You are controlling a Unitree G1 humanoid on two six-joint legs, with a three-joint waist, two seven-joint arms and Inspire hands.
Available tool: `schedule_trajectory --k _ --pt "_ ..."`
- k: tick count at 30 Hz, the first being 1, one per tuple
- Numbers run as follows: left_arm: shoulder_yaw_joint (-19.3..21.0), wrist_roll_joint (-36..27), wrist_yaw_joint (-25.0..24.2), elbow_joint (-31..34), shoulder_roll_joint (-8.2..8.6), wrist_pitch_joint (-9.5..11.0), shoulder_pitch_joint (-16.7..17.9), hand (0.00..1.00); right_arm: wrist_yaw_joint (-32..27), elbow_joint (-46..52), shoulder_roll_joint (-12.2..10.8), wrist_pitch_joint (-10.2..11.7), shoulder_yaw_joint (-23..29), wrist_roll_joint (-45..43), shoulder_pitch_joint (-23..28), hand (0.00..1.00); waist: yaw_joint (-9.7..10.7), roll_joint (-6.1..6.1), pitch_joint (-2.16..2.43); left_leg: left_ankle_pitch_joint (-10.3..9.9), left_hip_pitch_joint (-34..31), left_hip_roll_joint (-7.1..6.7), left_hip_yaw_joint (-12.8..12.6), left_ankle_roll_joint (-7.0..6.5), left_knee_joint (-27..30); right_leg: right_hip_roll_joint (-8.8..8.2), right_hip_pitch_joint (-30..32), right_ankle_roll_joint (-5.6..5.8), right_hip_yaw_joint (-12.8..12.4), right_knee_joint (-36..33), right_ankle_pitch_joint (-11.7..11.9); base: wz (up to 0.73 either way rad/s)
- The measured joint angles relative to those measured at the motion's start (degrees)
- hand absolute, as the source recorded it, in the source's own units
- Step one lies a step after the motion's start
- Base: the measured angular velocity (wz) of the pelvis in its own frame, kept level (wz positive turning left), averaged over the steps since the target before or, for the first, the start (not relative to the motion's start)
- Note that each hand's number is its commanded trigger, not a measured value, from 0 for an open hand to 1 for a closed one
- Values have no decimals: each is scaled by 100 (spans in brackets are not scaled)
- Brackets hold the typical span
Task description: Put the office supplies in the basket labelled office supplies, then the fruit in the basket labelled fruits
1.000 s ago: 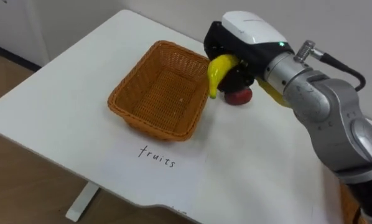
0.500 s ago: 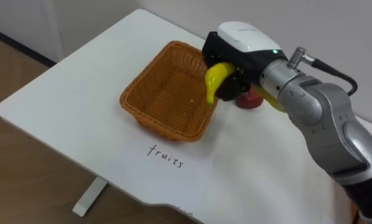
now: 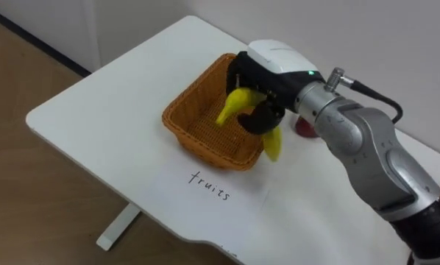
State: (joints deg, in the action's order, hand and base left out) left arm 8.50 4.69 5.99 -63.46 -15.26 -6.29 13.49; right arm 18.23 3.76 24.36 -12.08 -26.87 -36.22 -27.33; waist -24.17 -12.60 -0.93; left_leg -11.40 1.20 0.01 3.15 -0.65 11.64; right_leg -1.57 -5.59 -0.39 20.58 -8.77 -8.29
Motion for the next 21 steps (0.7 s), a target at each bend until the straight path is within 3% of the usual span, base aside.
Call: schedule_trajectory --k 21 --pt "31 -3 -1 0 -46 2 -4 0 -206 -88 -102 17 -136 1 0 0 -12 -106 -15 0 15 -2 24 0 0 1 -29 1 -10 3 -1 0"
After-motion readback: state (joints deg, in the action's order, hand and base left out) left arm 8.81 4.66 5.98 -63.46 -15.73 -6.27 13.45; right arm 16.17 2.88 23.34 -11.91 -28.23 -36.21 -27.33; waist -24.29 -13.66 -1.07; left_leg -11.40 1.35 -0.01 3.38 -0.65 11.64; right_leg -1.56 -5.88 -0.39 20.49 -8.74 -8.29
